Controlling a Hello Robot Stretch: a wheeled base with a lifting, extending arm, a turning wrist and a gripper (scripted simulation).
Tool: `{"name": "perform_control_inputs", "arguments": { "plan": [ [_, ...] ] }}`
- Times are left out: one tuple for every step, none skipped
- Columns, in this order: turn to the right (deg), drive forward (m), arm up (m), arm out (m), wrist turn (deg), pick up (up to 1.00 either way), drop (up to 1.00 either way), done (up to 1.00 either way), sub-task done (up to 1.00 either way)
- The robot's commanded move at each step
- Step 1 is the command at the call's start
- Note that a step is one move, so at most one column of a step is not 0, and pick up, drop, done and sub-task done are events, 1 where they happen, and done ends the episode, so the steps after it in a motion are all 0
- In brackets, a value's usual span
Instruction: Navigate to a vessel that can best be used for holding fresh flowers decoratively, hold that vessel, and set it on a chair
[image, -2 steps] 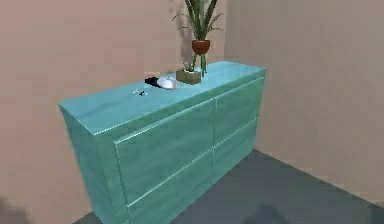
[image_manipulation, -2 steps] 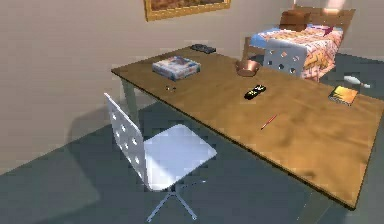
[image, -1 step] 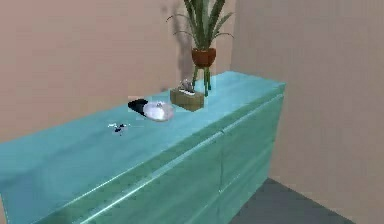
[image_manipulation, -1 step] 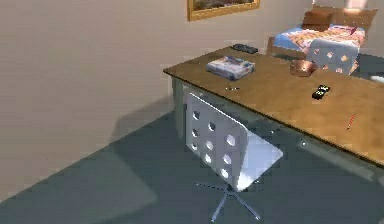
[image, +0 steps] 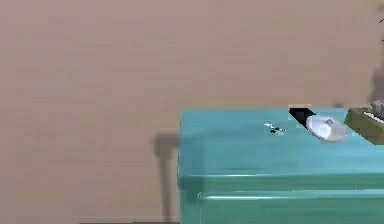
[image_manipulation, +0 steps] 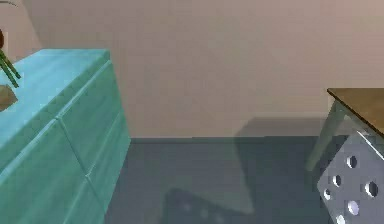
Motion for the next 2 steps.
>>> {"name": "perform_control_inputs", "arguments": {
  "plan": [
    [-45.0, 0.00, 0.00, 0.00, 0.0, 0.00, 0.00, 0.00, 0.00],
    [-9.0, 0.00, 0.00, 0.00, 0.0, 0.00, 0.00, 0.00, 0.00]
  ]
}}
